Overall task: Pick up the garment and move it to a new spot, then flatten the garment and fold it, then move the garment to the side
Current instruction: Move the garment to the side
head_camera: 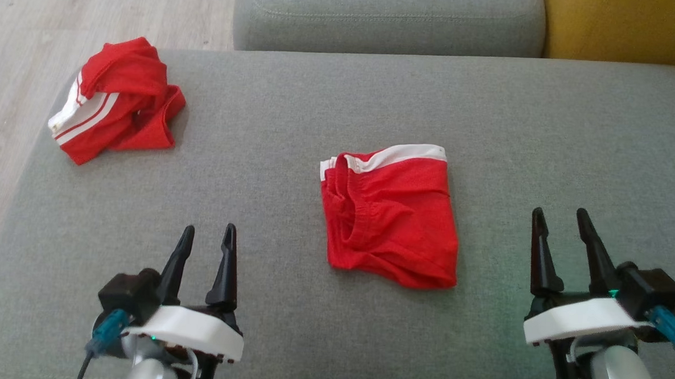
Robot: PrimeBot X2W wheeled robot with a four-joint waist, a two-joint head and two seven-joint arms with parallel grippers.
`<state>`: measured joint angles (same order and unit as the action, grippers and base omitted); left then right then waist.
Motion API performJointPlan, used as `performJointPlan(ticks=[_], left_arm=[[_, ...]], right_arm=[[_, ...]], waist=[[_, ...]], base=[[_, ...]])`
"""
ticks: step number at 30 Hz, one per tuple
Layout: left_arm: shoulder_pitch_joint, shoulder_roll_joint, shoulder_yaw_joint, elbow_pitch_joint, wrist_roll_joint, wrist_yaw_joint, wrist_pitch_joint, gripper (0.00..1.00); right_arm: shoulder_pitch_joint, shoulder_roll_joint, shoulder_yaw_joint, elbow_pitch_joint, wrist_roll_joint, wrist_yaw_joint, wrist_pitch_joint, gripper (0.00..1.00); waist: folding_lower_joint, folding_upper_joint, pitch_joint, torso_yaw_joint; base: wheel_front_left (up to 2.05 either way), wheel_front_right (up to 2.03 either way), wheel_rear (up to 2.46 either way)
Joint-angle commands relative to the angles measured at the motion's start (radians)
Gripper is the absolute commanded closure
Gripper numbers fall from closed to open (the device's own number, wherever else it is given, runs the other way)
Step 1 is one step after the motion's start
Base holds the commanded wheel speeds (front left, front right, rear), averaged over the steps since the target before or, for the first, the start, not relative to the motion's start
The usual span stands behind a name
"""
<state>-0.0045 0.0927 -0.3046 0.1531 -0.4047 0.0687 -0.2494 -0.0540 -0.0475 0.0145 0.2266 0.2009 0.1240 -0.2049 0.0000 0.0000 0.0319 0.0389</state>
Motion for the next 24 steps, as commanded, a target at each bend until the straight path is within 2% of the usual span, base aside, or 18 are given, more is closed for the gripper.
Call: performJointPlan(ticks=[1,5,17,24], left_arm=[[-0.035,-0.001,0.043,-0.031,0.014,-0.005,-0.012,0.0],[-0.043,-0.004,0.043,-0.036,0.018,-0.007,-0.012,0.0],[-0.107,-0.03,0.056,-0.041,0.013,-0.017,-0.012,0.0],[-0.142,-0.041,0.064,-0.033,0.008,-0.03,-0.012,0.0]], right_arm=[[-0.03,-0.003,0.018,-0.038,-0.012,0.007,0.005,0.0],[-0.053,-0.003,0.02,-0.045,-0.002,0.007,0.067,0.0],[-0.275,-0.007,0.039,0.025,0.003,0.007,0.453,0.0],[-0.34,-0.063,0.075,0.093,0.075,0.007,0.607,0.0]], waist=[[0.0,0.0,0.002,0.001],[0.0,0.0,0.023,0.007],[0.0,0.0,0.167,0.068],[0.0,0.0,0.23,0.131]], base=[[0.0,0.0,0.0],[0.0,0.0,0.0],[0.0,0.0,0.0],[0.0,0.0,0.0]])
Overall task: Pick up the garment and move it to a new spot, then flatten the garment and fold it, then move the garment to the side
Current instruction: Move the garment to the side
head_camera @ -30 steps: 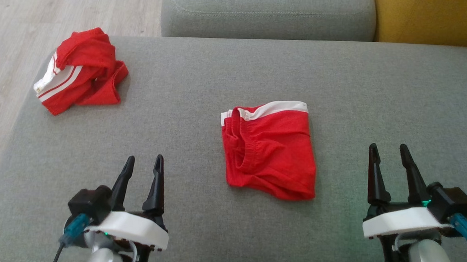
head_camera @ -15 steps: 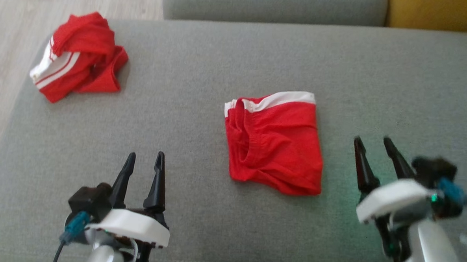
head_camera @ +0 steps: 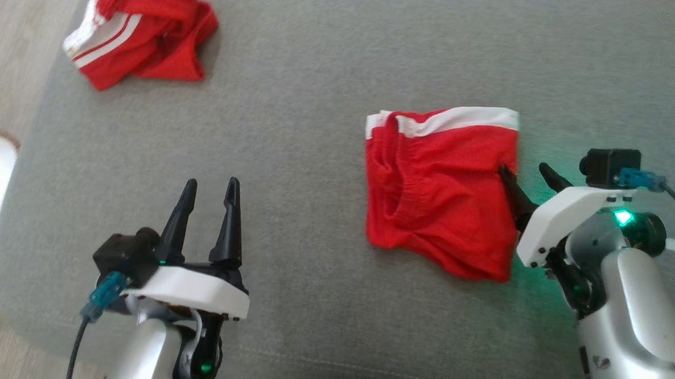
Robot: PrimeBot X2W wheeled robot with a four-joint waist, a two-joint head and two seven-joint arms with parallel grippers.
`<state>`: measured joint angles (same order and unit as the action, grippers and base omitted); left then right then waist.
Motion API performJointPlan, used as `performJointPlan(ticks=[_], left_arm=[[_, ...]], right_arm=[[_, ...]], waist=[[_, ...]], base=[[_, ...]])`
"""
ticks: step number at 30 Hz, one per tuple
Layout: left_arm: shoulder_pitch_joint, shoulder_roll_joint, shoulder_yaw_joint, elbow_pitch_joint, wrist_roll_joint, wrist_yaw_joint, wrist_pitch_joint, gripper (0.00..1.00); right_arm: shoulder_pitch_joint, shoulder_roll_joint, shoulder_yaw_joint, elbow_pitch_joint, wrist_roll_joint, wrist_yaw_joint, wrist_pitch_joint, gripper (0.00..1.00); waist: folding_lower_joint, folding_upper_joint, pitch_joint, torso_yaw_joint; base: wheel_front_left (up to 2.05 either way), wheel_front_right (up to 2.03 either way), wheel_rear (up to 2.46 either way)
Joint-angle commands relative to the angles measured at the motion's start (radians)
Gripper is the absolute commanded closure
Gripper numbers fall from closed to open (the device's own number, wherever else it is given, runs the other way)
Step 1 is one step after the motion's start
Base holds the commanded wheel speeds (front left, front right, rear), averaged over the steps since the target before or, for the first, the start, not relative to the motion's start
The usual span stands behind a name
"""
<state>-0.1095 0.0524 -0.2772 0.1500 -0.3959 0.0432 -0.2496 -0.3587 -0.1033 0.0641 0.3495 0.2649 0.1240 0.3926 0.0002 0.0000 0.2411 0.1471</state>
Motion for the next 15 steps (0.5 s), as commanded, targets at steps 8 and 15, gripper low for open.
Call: performJointPlan(ticks=[8,15], left_arm=[[-0.048,-0.002,0.039,-0.037,-0.016,0.003,-0.012,0.0],[-0.063,-0.002,0.047,-0.056,0.01,0.004,-0.012,0.0]], right_arm=[[-0.059,-0.039,0.055,0.016,0.1,0.007,0.09,0.69],[-0.106,-0.086,0.065,-0.005,0.092,0.007,0.048,1.0]], waist=[[-0.0002,0.0,0.045,0.043],[-0.0002,0.0,0.08,-0.013]], base=[[0.0,0.0,0.0],[0.0,0.0,0.0]])
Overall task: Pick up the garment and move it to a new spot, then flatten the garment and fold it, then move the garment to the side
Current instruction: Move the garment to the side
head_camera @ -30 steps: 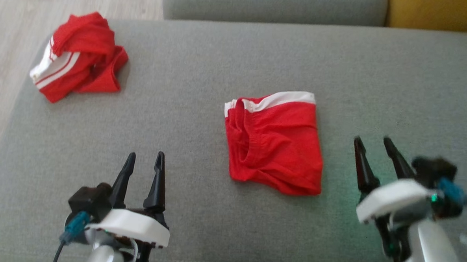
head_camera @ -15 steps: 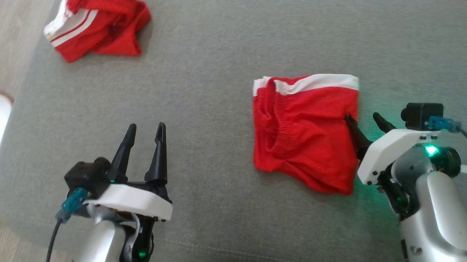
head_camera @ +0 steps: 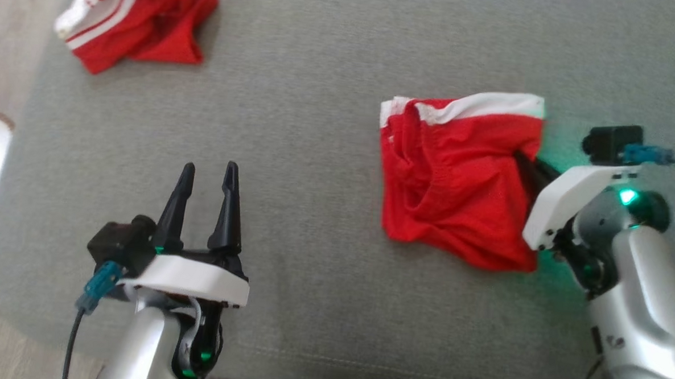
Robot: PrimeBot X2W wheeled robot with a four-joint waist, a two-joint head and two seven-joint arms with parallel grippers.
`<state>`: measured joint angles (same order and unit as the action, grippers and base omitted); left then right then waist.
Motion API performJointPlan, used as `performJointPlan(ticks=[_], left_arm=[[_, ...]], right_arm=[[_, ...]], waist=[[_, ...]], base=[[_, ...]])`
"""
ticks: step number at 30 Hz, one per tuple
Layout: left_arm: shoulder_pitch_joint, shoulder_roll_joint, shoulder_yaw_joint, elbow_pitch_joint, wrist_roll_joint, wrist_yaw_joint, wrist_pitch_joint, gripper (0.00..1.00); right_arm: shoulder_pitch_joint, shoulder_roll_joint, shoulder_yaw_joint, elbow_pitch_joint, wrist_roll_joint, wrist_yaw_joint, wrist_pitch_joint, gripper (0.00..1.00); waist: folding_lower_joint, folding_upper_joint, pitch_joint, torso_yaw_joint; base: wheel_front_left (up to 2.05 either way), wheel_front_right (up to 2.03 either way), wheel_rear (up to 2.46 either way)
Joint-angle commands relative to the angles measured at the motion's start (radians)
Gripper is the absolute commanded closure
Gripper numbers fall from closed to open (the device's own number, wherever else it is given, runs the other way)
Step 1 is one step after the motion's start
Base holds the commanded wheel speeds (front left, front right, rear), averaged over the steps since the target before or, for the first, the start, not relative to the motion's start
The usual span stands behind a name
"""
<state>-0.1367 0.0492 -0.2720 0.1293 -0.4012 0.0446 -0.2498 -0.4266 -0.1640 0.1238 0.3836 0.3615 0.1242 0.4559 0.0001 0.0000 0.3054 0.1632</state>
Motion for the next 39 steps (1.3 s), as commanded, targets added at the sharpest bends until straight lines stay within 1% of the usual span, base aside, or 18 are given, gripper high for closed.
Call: performJointPlan(ticks=[1,4,5,13,18,22,26,30,35,39], left_arm=[[-0.04,0.001,0.043,-0.039,0.022,0.001,-0.012,0.0],[-0.056,0.001,0.041,-0.048,0.042,-0.008,-0.012,0.0],[-0.056,0.001,0.041,-0.048,0.042,-0.008,-0.012,0.0],[-0.116,0.008,0.022,-0.064,0.101,-0.034,-0.012,0.0],[-0.166,0.031,0.004,-0.074,0.134,-0.039,0.004,0.0],[-0.2,0.048,-0.008,-0.091,0.153,-0.041,0.03,0.0],[-0.215,0.057,-0.016,-0.106,0.164,-0.038,0.047,0.0],[-0.213,0.061,-0.021,-0.116,0.164,-0.035,0.054,0.0],[-0.205,0.062,-0.016,-0.13,0.157,-0.026,0.049,0.0],[-0.206,0.06,-0.018,-0.14,0.152,-0.022,0.042,0.0]], right_arm=[[-0.046,-0.035,0.001,-0.045,-0.013,0.007,-0.022,1.0],[-0.064,-0.063,-0.018,-0.064,-0.038,0.007,-0.039,1.0],[-0.064,-0.063,-0.018,-0.064,-0.038,0.007,-0.039,1.0],[-0.109,-0.11,-0.082,-0.123,-0.078,0.007,-0.062,1.0],[-0.146,-0.099,-0.109,-0.126,-0.091,0.007,-0.088,1.0],[-0.176,-0.077,-0.115,-0.106,-0.1,0.007,-0.12,1.0],[-0.193,-0.066,-0.108,-0.084,-0.102,0.007,-0.144,1.0],[-0.208,-0.071,-0.103,-0.064,-0.118,0.007,-0.171,1.0],[-0.256,-0.116,-0.119,-0.022,-0.15,0.007,-0.198,1.0],[-0.323,-0.168,-0.146,0.035,-0.196,0.007,-0.2,1.0]], waist=[[-0.0001,0.0,0.022,-0.045],[-0.0001,0.0,0.044,-0.101],[-0.0001,0.0,0.044,-0.101],[-0.0001,0.0,0.119,-0.301],[-0.0001,0.0,0.174,-0.411],[-0.0001,0.0,0.205,-0.459],[-0.0001,0.0,0.216,-0.474],[-0.0001,0.0,0.212,-0.465],[-0.0001,0.0,0.206,-0.434],[-0.0001,0.0,0.208,-0.4]], base=[[0.0,0.0,0.0],[0.0,0.0,0.0],[0.0,0.0,0.0],[0.0,0.0,0.0],[0.0,0.0,0.0],[0.0,0.0,0.0],[0.0,0.0,0.0],[0.0,0.0,0.0],[0.0,0.0,0.0],[0.0,0.0,0.0]])
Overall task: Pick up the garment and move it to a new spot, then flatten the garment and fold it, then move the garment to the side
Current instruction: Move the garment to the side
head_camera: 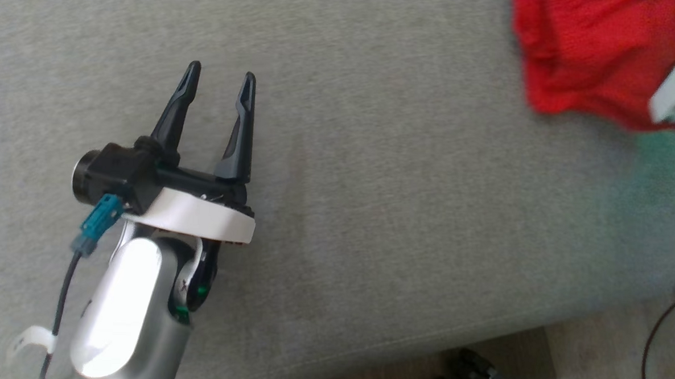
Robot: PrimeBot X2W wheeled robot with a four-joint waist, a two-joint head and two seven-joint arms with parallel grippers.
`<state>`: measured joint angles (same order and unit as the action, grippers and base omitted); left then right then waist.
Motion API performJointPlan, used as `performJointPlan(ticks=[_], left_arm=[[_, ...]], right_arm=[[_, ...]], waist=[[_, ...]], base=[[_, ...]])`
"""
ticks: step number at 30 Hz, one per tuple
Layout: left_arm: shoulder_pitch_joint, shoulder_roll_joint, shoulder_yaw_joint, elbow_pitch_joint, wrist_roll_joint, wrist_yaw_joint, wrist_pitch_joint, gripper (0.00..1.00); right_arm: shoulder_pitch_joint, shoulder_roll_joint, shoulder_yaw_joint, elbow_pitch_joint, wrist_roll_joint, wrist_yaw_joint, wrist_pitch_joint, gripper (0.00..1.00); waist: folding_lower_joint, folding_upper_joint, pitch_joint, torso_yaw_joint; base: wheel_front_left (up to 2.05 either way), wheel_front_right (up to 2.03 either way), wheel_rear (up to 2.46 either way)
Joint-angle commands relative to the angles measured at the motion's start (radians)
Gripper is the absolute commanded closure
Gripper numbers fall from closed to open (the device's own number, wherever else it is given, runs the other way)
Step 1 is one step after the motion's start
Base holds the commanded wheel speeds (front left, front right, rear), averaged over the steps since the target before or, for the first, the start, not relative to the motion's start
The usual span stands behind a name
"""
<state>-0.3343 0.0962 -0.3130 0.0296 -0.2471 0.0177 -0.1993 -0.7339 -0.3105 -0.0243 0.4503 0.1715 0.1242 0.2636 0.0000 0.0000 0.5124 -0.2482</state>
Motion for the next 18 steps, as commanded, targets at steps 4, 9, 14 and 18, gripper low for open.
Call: performJointPlan(ticks=[4,9,14,18], left_arm=[[-0.01,0.005,0.014,-0.046,-0.007,0.008,-0.016,0.0],[-0.012,-0.005,0.006,-0.04,-0.018,0.01,-0.029,0.0],[-0.011,-0.009,0.008,-0.037,-0.024,0.016,-0.039,0.0],[-0.012,-0.011,0.008,-0.036,-0.026,0.018,-0.046,0.0]], right_arm=[[-0.083,-0.091,-0.024,0.028,-0.049,0.007,0.0,1.0],[-0.132,-0.165,-0.075,0.095,-0.091,0.007,0.013,1.0],[-0.138,-0.202,-0.106,0.115,-0.136,0.007,0.023,1.0],[-0.145,-0.227,-0.124,0.123,-0.171,0.007,0.021,1.0]], waist=[[0.0,0.0,0.011,0.051],[0.0,0.0,0.019,0.103],[0.0,0.0,0.025,0.132],[0.0,0.0,0.034,0.148]], base=[[0.0,0.0,0.0],[0.0,0.0,0.0],[0.0,0.0,0.0],[0.0,0.0,0.0]])
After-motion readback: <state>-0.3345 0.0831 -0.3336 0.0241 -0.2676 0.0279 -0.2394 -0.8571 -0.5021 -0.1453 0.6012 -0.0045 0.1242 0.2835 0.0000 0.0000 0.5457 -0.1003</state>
